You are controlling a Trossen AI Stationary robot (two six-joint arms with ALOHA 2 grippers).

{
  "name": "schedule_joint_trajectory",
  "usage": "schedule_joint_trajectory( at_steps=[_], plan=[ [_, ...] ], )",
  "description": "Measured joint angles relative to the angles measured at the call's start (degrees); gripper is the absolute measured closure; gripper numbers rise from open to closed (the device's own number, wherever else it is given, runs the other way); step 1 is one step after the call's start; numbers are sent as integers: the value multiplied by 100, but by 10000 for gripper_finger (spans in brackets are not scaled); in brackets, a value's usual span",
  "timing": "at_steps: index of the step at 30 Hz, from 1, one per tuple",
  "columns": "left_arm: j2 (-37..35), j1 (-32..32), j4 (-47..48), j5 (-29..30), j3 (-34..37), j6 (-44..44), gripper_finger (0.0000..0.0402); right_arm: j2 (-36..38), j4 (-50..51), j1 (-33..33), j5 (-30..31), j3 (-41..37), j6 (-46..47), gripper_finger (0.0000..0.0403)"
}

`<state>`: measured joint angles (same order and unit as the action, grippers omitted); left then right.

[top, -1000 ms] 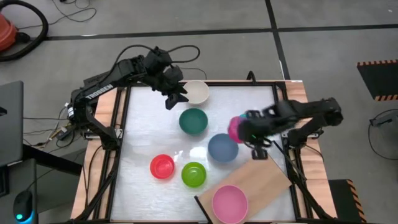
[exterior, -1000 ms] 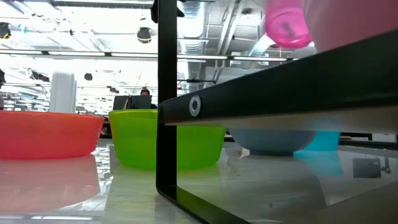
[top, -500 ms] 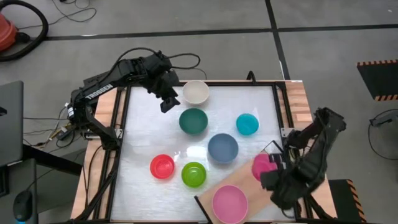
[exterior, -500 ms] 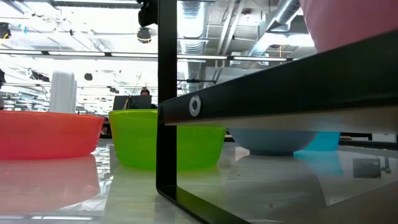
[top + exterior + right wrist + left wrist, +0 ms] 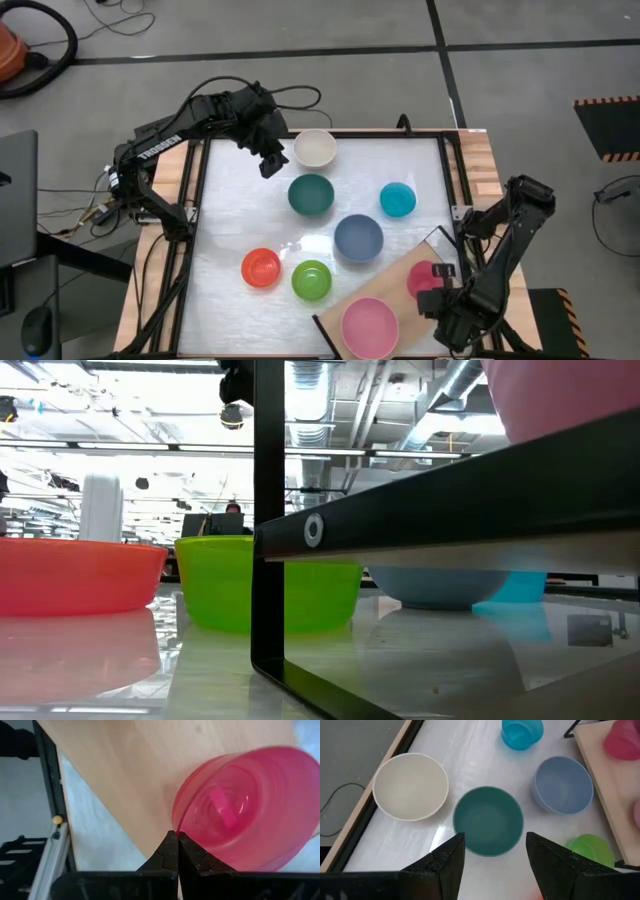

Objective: Place and stack bowls onto a shelf
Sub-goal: Put the pink bowl on the shelf, then stack the light blue bowl on top of the light pink bowl on the shelf

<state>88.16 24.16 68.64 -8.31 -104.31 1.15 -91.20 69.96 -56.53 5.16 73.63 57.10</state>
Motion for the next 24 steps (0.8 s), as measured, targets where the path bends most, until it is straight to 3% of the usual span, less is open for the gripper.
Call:
schedule_joint_trajectory(
  at_steps=[11,24],
  plan=[
    [2,0,0,52,0,-2,207,2,-334,-48,-64,-79,-449,384],
    [2,-2,-7,-39,1,-356,207,2,-424,-46,179,-79,-65,271]
  ],
)
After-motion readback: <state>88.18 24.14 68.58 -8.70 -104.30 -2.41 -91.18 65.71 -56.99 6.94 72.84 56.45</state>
